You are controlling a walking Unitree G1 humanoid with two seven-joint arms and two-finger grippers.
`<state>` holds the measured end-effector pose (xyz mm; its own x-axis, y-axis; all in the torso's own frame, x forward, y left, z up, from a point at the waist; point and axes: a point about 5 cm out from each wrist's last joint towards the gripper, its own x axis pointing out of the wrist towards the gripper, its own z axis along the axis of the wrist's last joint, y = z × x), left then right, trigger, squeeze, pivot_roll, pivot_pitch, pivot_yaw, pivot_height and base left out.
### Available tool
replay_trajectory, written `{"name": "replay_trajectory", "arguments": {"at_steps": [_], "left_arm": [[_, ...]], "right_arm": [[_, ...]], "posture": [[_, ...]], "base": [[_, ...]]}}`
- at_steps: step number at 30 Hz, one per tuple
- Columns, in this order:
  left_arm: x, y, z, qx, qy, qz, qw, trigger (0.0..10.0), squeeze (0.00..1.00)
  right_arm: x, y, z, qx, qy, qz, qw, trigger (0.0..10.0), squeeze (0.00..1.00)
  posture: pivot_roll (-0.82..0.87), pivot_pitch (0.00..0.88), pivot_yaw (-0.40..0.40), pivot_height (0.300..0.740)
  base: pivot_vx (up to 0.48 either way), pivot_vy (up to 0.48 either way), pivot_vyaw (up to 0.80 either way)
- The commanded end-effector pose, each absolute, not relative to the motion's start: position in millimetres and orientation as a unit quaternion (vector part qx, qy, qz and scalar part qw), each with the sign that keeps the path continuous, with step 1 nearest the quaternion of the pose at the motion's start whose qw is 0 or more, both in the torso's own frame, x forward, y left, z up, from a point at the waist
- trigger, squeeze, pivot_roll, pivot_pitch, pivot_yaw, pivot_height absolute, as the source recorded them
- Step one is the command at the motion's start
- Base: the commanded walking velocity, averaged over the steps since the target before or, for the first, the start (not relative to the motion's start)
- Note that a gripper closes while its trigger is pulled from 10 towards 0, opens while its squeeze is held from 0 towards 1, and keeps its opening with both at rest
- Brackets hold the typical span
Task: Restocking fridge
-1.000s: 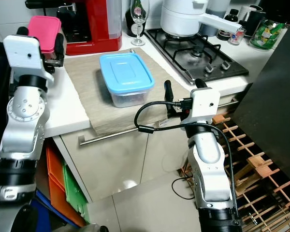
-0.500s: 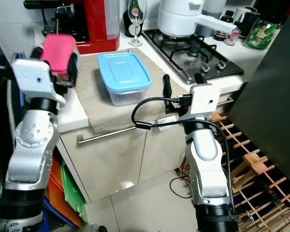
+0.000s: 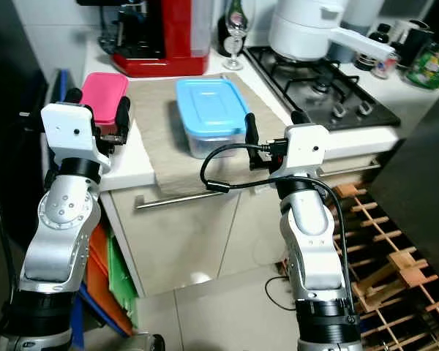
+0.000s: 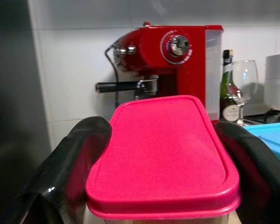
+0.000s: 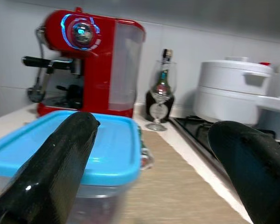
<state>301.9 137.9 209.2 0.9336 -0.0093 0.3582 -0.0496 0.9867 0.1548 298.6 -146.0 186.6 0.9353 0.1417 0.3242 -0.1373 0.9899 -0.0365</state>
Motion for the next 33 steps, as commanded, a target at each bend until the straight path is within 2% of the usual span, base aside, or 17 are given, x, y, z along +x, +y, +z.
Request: {"name": "replay_trajectory", "arguments": {"at_steps": [1,9,33], "left_arm": [[304.4,132.5,219.5,0.084,-0.203,0.010,0.975,10.0,0.00],[308.5,126.2,221.2,0.084,-0.204,0.006,0.975,10.0,0.00],[313.2,125.2,212.4,0.073,-0.180,0.008,0.981,10.0,0.00]], "right_arm": [[299.3,-147.1,191.0,-0.009,-0.175,0.070,0.982,10.0,0.00],[299.5,-146.8,189.8,0.001,-0.175,0.068,0.982,10.0,0.00],[299.4,-143.3,183.6,0.009,-0.163,0.070,0.984,10.0,0.00]], "posture": [[-0.06,0.000,-0.031,0.740],[-0.06,0.000,-0.030,0.740],[-0.06,0.000,-0.027,0.740]], "base": [[0.000,0.000,0.68],[0.000,0.000,0.66],[-0.012,0.000,0.00]]}}
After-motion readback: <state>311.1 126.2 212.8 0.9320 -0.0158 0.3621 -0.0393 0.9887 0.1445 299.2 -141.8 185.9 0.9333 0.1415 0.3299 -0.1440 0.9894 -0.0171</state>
